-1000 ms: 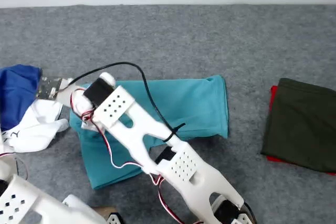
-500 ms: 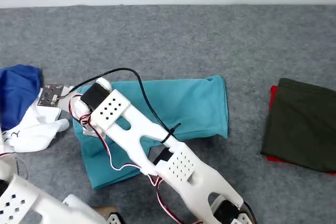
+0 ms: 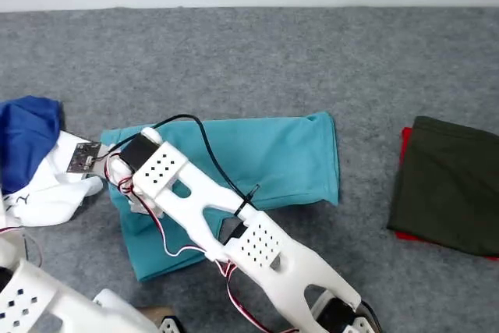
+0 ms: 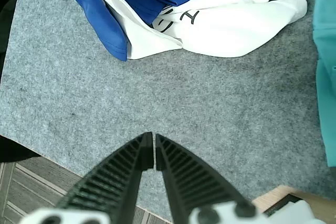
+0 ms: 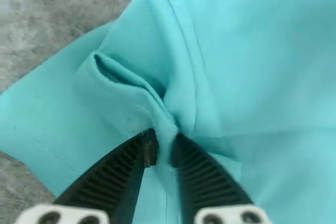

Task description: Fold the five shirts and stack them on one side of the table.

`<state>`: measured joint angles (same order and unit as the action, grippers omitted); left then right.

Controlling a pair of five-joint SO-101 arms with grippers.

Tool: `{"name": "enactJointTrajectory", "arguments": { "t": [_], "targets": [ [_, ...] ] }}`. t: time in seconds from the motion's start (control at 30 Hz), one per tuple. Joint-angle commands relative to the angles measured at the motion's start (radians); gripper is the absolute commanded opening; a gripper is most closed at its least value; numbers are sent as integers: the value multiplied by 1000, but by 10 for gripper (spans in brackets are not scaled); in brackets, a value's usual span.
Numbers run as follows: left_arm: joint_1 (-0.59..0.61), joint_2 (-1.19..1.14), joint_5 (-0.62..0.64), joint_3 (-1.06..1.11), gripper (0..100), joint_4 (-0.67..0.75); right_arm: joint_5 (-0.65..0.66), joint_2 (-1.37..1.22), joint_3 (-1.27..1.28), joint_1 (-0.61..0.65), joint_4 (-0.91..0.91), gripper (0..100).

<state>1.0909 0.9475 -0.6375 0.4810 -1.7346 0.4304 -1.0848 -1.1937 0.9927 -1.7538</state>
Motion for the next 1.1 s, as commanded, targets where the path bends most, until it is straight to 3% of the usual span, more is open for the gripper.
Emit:
{"name": "enactJointTrajectory", "arguments": {
  "t": [0.0,0.6,0.93,1.07],
  "targets": [
    [0,12,5,-1,13,-3,2,114,-26,-25,-41,14],
    [-2,12,3,-1,13,-3,-6,171,-29,-84,7,19],
    [-135,12,6,-1,13,-9,-5,105,-29,-108,-1,74],
    [-140,12,6,-1,13,-8,3,101,-29,-104,12,17]
  ]
}}
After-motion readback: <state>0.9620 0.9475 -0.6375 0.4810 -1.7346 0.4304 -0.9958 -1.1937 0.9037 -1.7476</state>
